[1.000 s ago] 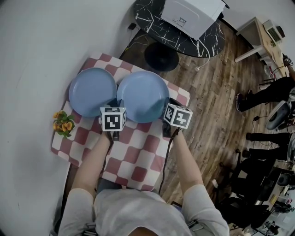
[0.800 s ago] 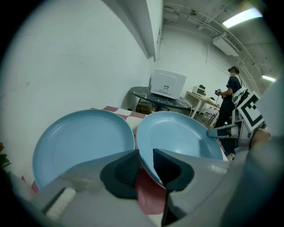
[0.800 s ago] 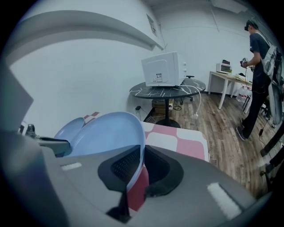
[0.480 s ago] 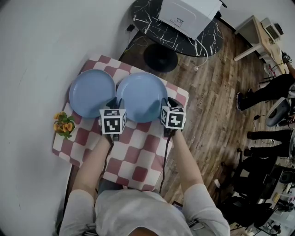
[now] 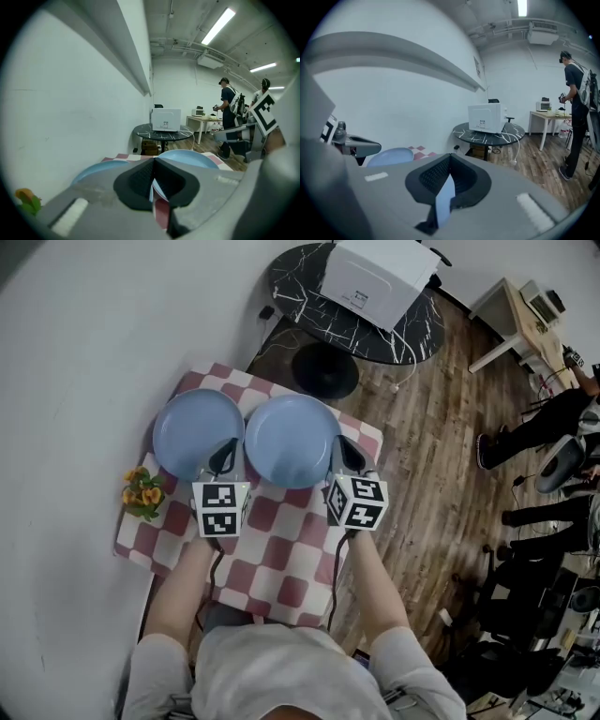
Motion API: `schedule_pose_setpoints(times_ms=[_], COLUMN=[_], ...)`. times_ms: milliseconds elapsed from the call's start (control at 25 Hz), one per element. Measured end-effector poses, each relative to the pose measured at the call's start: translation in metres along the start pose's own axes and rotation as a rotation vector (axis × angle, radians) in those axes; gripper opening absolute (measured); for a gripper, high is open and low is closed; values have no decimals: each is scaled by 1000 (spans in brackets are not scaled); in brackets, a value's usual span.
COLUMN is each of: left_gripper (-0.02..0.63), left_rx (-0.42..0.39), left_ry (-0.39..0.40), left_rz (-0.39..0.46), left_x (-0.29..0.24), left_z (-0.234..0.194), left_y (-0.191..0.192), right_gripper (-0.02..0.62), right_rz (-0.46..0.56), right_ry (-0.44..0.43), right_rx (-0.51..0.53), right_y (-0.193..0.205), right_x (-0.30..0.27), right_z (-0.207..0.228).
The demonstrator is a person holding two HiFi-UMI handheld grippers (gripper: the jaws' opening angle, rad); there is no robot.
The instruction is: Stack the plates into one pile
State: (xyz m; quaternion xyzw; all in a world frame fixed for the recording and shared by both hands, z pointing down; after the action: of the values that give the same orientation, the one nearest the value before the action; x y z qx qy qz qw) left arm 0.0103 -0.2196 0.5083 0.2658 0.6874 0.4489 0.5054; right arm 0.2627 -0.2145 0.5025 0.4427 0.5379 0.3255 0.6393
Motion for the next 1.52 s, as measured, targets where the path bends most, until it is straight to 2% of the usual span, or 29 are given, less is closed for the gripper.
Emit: schedule_pose_setpoints(times_ms=[240, 400, 640, 880, 1040, 1160, 1400, 1520], left_gripper=[6, 6, 6, 6, 6, 6, 6, 58], left_rx=[-67, -84, -113, -147, -175, -160, -82, -82], left_ry=[71, 123, 199, 274, 323, 343, 369, 352], left_rz=[130, 216, 305, 346, 325, 285, 105, 13], left_x=[47, 80, 122, 154, 165, 163, 131, 107], left_z=[-4, -9, -21, -43, -71, -100, -164, -186], left_y=[-35, -61, -91, -115, -130, -139, -131, -114], right_gripper=[3, 3, 3, 3, 3, 3, 3, 5], right_rz=[182, 273, 358, 430, 471, 449, 264, 176], right_ry=[-24, -18, -2, -29, -72, -74, -103, -97], right_rx=[-16, 10, 58, 41, 81, 90, -34, -93], right_y=[-46, -73, -100, -129, -153, -157, -123, -100], right_x=[43, 71, 101, 123, 128, 121, 84, 65], right_z=[-38, -64, -104, -140, -165, -183, -205, -213])
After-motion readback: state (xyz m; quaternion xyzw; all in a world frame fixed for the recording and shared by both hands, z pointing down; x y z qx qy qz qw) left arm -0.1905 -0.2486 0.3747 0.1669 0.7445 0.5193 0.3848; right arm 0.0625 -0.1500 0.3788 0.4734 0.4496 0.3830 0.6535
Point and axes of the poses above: the fingertips, and each gripper's own axes: x backward along the fingers, z to its right, y out of its underside, the point moved 7 cm from there along x, backward along the fingers, and after that the axes turned 6 degrees about x, right-handed, at the moved point
